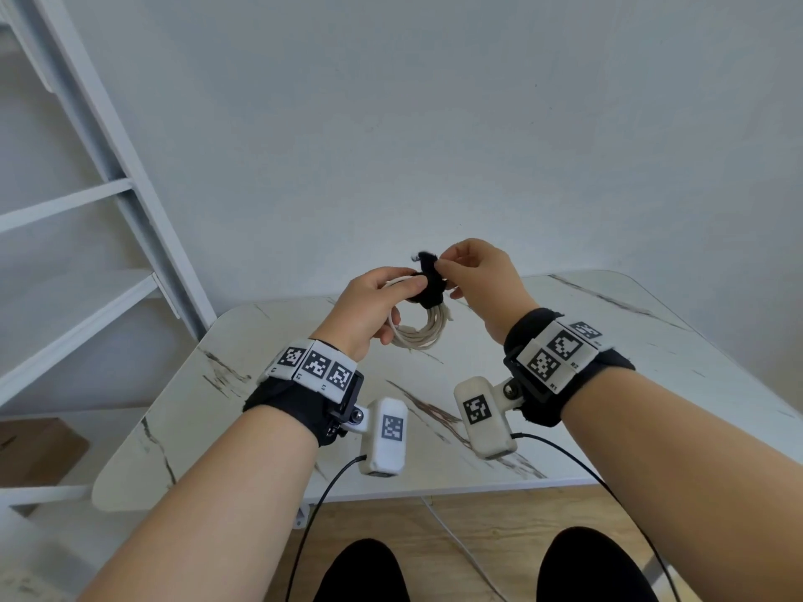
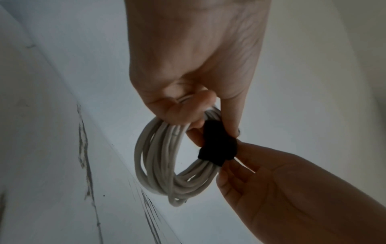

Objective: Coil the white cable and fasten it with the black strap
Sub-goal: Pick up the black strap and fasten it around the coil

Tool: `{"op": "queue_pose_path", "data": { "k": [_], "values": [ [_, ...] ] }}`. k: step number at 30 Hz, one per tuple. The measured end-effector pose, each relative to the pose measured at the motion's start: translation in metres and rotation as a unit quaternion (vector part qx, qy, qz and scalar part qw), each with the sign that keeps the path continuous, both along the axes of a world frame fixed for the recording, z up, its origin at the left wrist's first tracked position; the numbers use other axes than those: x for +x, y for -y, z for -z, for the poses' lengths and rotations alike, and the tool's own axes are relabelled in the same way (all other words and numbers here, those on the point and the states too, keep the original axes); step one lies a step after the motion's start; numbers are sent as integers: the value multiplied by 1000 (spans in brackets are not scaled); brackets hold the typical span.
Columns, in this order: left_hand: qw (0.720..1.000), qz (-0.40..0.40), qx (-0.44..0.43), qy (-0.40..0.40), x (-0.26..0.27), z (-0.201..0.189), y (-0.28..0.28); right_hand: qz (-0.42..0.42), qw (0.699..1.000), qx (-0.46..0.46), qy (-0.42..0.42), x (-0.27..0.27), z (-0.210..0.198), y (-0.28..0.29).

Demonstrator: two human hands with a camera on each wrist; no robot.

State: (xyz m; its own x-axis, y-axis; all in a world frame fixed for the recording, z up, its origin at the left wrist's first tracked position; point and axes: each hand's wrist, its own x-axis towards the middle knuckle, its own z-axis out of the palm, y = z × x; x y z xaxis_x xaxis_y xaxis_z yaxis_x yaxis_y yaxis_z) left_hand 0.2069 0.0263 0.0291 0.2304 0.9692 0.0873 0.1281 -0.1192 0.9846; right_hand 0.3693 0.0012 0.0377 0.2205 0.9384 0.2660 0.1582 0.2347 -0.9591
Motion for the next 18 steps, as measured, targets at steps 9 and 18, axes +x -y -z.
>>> {"op": "queue_pose_path", "data": {
  "k": [9, 18],
  "values": [
    [997, -15, -60, 40, -5, -4, -2, -35, 999, 4, 23, 5, -5, 6],
    [993, 6, -74, 95, -7, -8, 1, -53, 996, -28, 65, 3, 0, 11]
  ]
}}
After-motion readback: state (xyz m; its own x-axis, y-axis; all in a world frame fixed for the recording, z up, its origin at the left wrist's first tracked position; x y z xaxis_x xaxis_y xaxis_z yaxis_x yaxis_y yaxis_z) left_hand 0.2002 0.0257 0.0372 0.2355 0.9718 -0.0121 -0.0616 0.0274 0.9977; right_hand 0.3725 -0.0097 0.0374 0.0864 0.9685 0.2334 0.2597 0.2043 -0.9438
